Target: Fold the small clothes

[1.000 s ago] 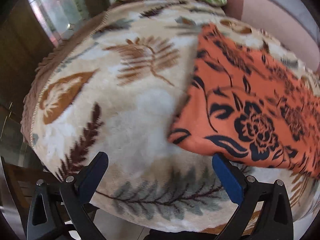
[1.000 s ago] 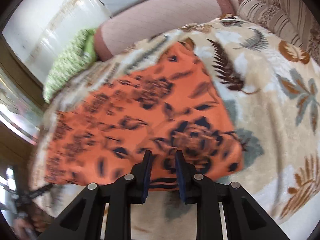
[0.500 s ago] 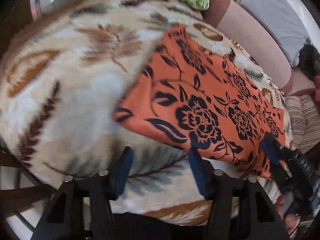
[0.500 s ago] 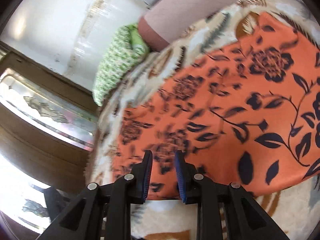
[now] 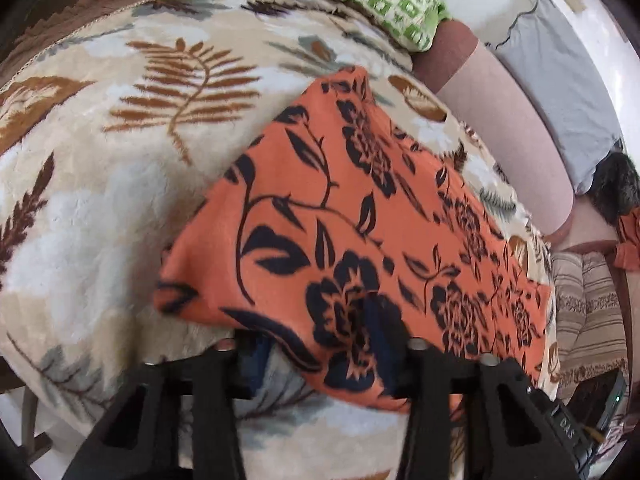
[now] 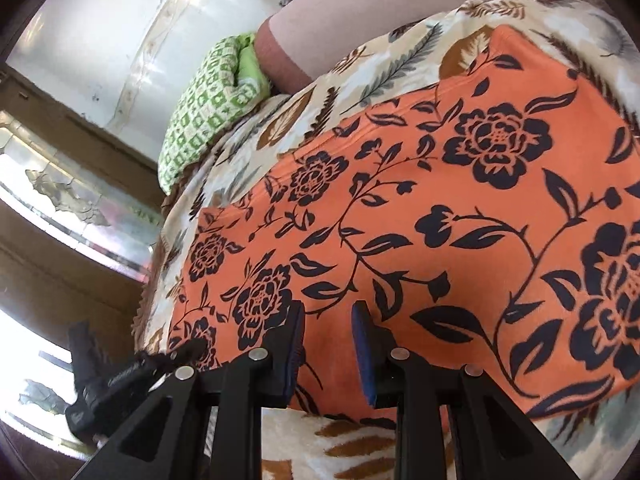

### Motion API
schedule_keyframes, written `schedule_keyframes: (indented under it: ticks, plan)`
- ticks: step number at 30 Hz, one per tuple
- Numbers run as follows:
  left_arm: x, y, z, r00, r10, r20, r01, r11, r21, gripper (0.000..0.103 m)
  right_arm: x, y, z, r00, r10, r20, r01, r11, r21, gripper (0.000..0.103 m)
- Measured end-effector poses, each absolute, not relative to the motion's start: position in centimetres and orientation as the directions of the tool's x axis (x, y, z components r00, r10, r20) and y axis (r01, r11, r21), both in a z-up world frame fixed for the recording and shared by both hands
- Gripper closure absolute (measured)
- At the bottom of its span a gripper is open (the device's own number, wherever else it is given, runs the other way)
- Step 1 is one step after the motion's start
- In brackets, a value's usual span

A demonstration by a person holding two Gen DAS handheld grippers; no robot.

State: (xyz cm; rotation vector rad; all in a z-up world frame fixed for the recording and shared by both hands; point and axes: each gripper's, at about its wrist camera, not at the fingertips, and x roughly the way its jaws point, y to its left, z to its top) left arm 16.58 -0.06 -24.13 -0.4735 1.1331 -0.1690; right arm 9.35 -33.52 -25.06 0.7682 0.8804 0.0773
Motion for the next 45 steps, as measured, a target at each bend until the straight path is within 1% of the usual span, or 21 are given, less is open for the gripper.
schedule_keyframes:
  ticks: [2, 5, 6, 7, 8, 9, 10, 12, 14, 16, 17, 21, 27, 30, 33, 34, 36, 38, 41, 44, 45]
  plan:
    - [16.7, -0.2, -24.3, 0.443, -0.358, -0.822, -0.101, 0.891, -0.442, 0.071, 9.3, -33.7, -25.3, 0.659, 0.385, -0.646, 0.214, 0.728, 0.652, 0.076]
    - [16.3, -0.1, -24.5, 0.472, -0.363, -0.804, -0.086, 0.888, -0.451, 0.072, 9.6, -33.8, -26.3, 0.641, 0.412, -0.648, 0.226, 0.705, 0.672, 0.075]
    - [16.3, -0.1, -24.6, 0.469, -0.363, -0.805, -0.081, 0.89, -0.449, 0.072, 9.8, -33.7, -26.8, 0.626, 0.418, -0.658, 0.239, 0.701, 0.672, 0.08]
    - [16.5, 0.0, -24.8, 0.459, -0.376, -0.805, -0.081, 0.884, -0.46, 0.069, 10.1, -33.7, -27.3, 0.609, 0.418, -0.674, 0.253, 0.703, 0.665, 0.082]
    - [16.7, 0.0, -25.0, 0.455, -0.391, -0.8, -0.088, 0.874, -0.477, 0.063, 10.2, -33.7, -27.7, 0.605, 0.417, -0.679, 0.26, 0.702, 0.663, 0.082]
    - [16.7, 0.2, -25.1, 0.452, -0.403, -0.796, -0.098, 0.864, -0.493, 0.06, 10.2, -33.9, -27.7, 0.609, 0.421, -0.672, 0.26, 0.695, 0.671, 0.082]
    - [16.8, 0.3, -25.2, 0.449, -0.418, -0.79, -0.106, 0.852, -0.512, 0.058, 10.2, -34.0, -27.9, 0.609, 0.429, -0.667, 0.259, 0.688, 0.678, 0.082]
    - [17.0, 0.0, -25.0, 0.443, -0.405, -0.8, -0.107, 0.862, -0.496, 0.058, 10.2, -34.0, -28.0, 0.609, 0.431, -0.666, 0.249, 0.693, 0.676, 0.082]
    - [17.0, -0.7, -24.5, 0.44, -0.352, -0.826, -0.101, 0.895, -0.435, 0.073, 10.0, -33.7, -27.7, 0.613, 0.419, -0.67, 0.223, 0.722, 0.655, 0.082]
    - [16.9, -1.3, -23.9, 0.45, -0.342, -0.825, -0.079, 0.905, -0.418, 0.081, 9.9, -33.2, -27.4, 0.615, 0.402, -0.678, 0.197, 0.754, 0.626, 0.082]
    - [16.7, -1.5, -23.4, 0.461, -0.331, -0.823, -0.067, 0.912, -0.404, 0.083, 9.8, -33.0, -27.3, 0.615, 0.396, -0.682, 0.192, 0.763, 0.617, 0.082]
    - [15.9, -2.9, -20.6, 0.511, -0.309, -0.802, 0.007, 0.935, -0.356, 0.086, 9.6, -33.5, -27.3, 0.606, 0.422, -0.674, 0.202, 0.738, 0.644, 0.082]
    - [14.5, -7.2, -15.1, 0.569, -0.325, -0.756, 0.16, 0.945, -0.286, 0.089, 8.4, -35.9, -27.7, 0.618, 0.497, -0.609, 0.249, 0.611, 0.751, 0.079]
    - [13.7, -10.6, -12.8, 0.581, -0.347, -0.736, 0.25, 0.937, -0.245, 0.091, 7.3, -37.3, -26.9, 0.665, 0.454, -0.593, 0.26, 0.604, 0.753, 0.079]
    - [12.4, -15.3, -10.8, 0.571, -0.411, -0.711, 0.365, 0.903, -0.228, 0.095, 5.6, -39.5, -26.3, 0.726, 0.399, -0.56, 0.273, 0.581, 0.767, 0.077]
    - [11.9, -16.8, -10.4, 0.567, -0.43, -0.703, 0.402, 0.889, -0.22, 0.099, 5.1, -40.3, -26.2, 0.744, 0.384, -0.547, 0.28, 0.564, 0.777, 0.077]
    - [10.6, -20.2, -9.8, 0.541, -0.484, -0.688, 0.488, 0.847, -0.211, 0.099, 3.8, -42.5, -26.2, 0.78, 0.352, -0.517, 0.297, 0.519, 0.802, 0.077]
    - [8.5, -25.1, -9.6, 0.507, -0.519, -0.688, 0.6, 0.785, -0.151, 0.099, 2.3, -44.8, -26.2, 0.816, 0.314, -0.486, 0.311, 0.471, 0.826, 0.078]
    - [7.4, -27.6, -9.6, 0.492, -0.538, -0.684, 0.64, 0.756, -0.135, 0.099, 0.4, -47.7, -26.3, 0.855, 0.263, -0.447, 0.321, 0.409, 0.854, 0.078]
    - [8.6, -25.0, -9.2, 0.539, -0.521, -0.662, 0.598, 0.79, -0.134, 0.097, -0.8, -49.3, -26.3, 0.874, 0.257, -0.413, 0.305, 0.37, 0.877, 0.076]
    - [9.6, -22.8, -9.4, 0.574, -0.484, -0.661, 0.549, 0.826, -0.128, 0.095, -0.9, -49.4, -26.1, 0.875, 0.261, -0.407, 0.297, 0.375, 0.878, 0.067]
